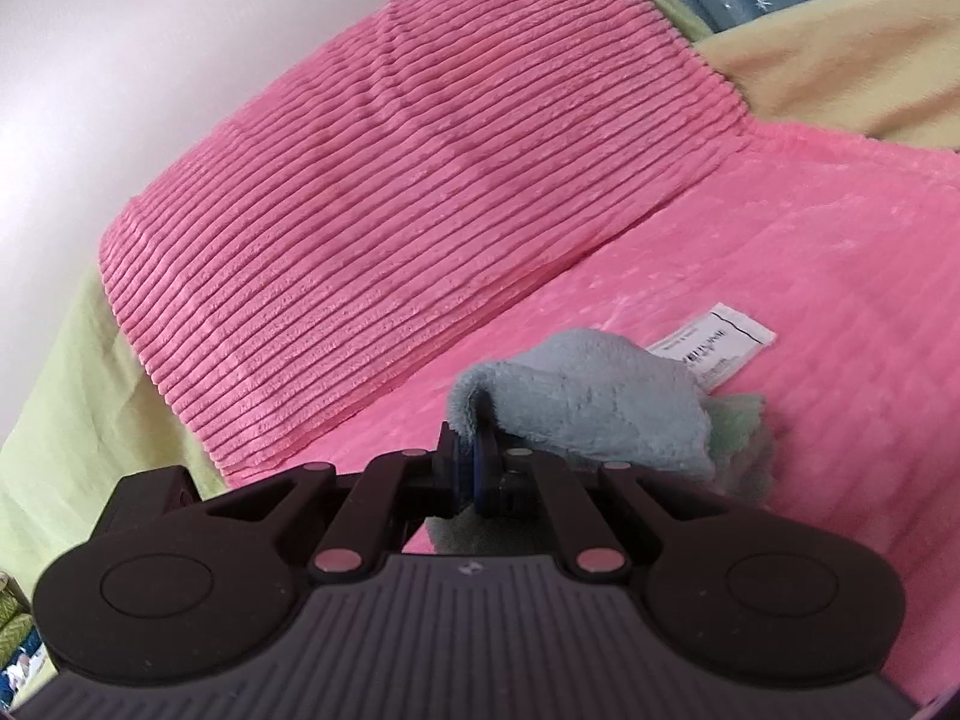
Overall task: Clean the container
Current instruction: 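Hold the jar with the left gripper while the right gripper keeps rubbing the lid with the cloth, then set the jar down on the blanket with the left gripper while the right gripper drops the cloth beside it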
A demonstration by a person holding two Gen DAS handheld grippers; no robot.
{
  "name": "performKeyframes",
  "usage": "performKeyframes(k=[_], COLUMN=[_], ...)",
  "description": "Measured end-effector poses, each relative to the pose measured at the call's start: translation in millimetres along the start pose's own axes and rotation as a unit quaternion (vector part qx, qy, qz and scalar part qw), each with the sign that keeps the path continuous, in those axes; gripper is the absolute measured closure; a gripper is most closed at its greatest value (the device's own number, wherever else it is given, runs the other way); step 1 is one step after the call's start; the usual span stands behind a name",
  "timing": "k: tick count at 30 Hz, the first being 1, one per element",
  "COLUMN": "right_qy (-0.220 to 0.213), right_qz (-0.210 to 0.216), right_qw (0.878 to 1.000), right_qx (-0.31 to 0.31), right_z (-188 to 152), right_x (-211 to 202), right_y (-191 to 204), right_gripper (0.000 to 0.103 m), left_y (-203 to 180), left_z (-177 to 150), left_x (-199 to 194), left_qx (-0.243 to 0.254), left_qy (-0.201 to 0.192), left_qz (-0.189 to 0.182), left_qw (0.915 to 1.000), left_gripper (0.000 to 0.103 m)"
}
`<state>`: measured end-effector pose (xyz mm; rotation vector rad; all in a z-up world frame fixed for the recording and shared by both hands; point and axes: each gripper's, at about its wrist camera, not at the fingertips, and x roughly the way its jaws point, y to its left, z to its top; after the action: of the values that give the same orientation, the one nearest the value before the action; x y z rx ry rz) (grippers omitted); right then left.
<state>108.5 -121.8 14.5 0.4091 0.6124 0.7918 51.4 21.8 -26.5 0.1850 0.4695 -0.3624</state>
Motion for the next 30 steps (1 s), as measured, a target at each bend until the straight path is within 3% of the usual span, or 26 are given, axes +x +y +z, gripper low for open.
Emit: performKeyframes(k=[13, 21, 30], right_qy=[-0.015, -0.016, -0.027], right_qz=[-0.058, -0.002, 0.05], right_qw=[0.996, 0.998, 0.979], right_qx=[-0.063, 0.06, 0.194], right_z=[5, 6, 9], right_x=[-5, -12, -26], right_y=[-3, -30, -66], right_gripper=[0.102, 0.102, 0.101], left_y=[-7, 5, 12], left_z=[2, 2, 6], left_x=[1, 1, 4], left_qx=[0.004, 0.005, -0.012], left_qy=[0.002, 0.001, -0.005], left_qz=[0.003, -0.005, -0.011], left_qw=[1.0, 1.0, 0.9999], left_gripper=[0.017, 0.017, 0.017])
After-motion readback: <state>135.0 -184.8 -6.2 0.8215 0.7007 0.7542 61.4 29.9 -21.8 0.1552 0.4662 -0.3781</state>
